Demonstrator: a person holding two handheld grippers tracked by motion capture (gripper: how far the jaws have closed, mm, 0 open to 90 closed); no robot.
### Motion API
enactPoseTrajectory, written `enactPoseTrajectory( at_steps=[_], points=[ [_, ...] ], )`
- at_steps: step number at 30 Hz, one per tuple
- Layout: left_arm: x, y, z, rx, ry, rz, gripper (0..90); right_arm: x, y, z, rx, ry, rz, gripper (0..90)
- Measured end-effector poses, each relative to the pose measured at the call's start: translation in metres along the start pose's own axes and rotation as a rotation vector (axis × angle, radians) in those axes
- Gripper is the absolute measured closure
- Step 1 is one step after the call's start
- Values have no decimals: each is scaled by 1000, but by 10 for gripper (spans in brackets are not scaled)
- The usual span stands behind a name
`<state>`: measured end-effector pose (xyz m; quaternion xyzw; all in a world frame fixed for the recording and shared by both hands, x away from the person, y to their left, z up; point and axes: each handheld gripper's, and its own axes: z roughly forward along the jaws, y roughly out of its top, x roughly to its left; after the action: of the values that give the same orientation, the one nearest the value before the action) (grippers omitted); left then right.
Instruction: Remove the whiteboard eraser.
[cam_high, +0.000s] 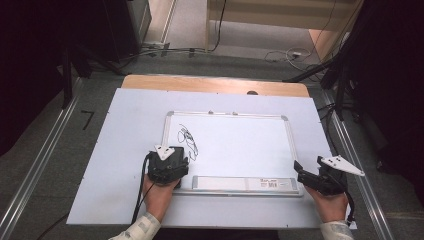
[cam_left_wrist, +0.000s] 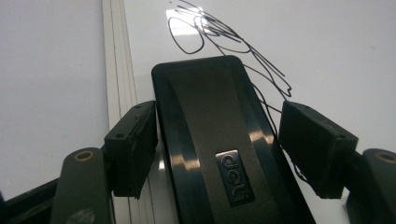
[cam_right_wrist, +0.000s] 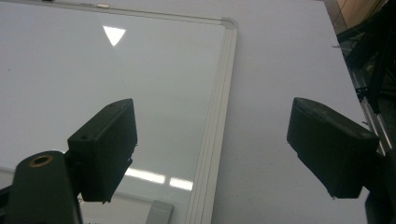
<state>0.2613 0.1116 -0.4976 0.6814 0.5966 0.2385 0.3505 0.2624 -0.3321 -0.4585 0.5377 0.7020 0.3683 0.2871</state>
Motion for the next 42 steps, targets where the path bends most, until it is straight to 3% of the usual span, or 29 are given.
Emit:
enactPoseTrajectory(
  at_steps=[7, 13, 19, 26, 42],
  points=[
    [-2, 0, 2, 9, 2, 13, 351, 1, 0, 0, -1, 0, -4, 147],
    [-7, 0, 0, 5, 9, 62, 403, 0, 0, 0, 0, -1, 0, 147],
    [-7, -1, 4, 23, -1, 42, 354, 1, 0, 0, -1, 0, -6, 148],
    [-10, -3, 4, 15, 24, 58, 408, 1, 0, 0, 1, -2, -5, 148],
    [-8, 0, 1, 16, -3, 57, 412, -1, 0, -1, -4, -2, -8, 148]
  ],
)
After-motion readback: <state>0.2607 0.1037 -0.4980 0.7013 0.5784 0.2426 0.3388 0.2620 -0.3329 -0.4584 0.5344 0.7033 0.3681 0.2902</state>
